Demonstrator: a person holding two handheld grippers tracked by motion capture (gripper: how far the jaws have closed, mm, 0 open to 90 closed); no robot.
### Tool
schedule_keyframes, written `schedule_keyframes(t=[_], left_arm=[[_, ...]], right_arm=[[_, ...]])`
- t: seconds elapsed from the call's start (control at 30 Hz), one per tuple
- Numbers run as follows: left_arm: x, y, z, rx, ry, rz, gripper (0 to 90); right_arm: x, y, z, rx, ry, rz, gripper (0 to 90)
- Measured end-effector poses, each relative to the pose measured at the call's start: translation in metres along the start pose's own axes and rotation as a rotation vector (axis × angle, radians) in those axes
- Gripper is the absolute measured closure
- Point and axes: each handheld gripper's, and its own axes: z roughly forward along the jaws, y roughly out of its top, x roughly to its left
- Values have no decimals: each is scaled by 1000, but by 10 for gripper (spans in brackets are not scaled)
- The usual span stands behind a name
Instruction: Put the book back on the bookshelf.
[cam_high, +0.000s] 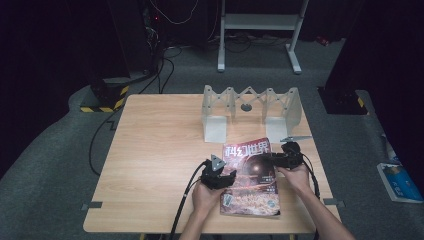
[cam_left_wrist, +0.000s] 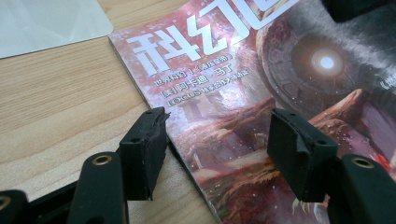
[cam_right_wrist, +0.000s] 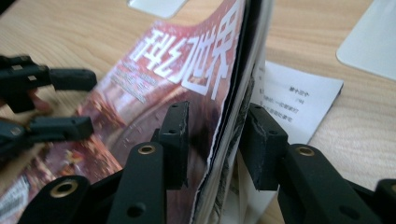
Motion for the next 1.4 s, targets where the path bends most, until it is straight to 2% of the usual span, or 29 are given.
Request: schedule_keyframes(t=[0.1, 0.27, 0.4, 0.53, 0.6, 0.7, 0.8, 0.93, 1.1, 1.2, 1.27, 1.4], left_arm=[[0, 0, 0, 0, 0, 0, 374], [0, 0, 0, 0, 1, 0, 374], [0, 0, 0, 0, 0, 0, 373], [0, 0, 0, 0, 0, 0, 373], [0, 0, 0, -1, -1, 0, 373], [0, 0, 0, -1, -1, -1, 373], [0, 0, 0, -2, -1, 0, 373], [1, 0, 0, -3, -9, 5, 368], [1, 0, 0, 4, -18, 14, 350], [3, 2, -2, 20, -16, 23, 347], [6, 2, -3, 28, -13, 10, 345], [6, 2, -3, 23, -16, 15, 297]], right_arm=[[-4, -3, 3, 44, 24, 9, 615], [2, -5, 4, 25, 3, -26, 621], [7, -4, 6, 26, 16, -41, 579], [18, -4, 11, 34, -29, -75, 490], [20, -4, 14, 43, -52, -98, 483], [18, -3, 21, 79, -39, -53, 523], [17, -3, 21, 68, -13, -35, 605], [19, -1, 18, 59, -6, -62, 693], [18, -2, 18, 57, 6, -67, 728], [22, -1, 18, 59, -5, -91, 753], [27, -1, 18, 60, -24, -122, 772], [31, 0, 18, 58, -28, -152, 790]])
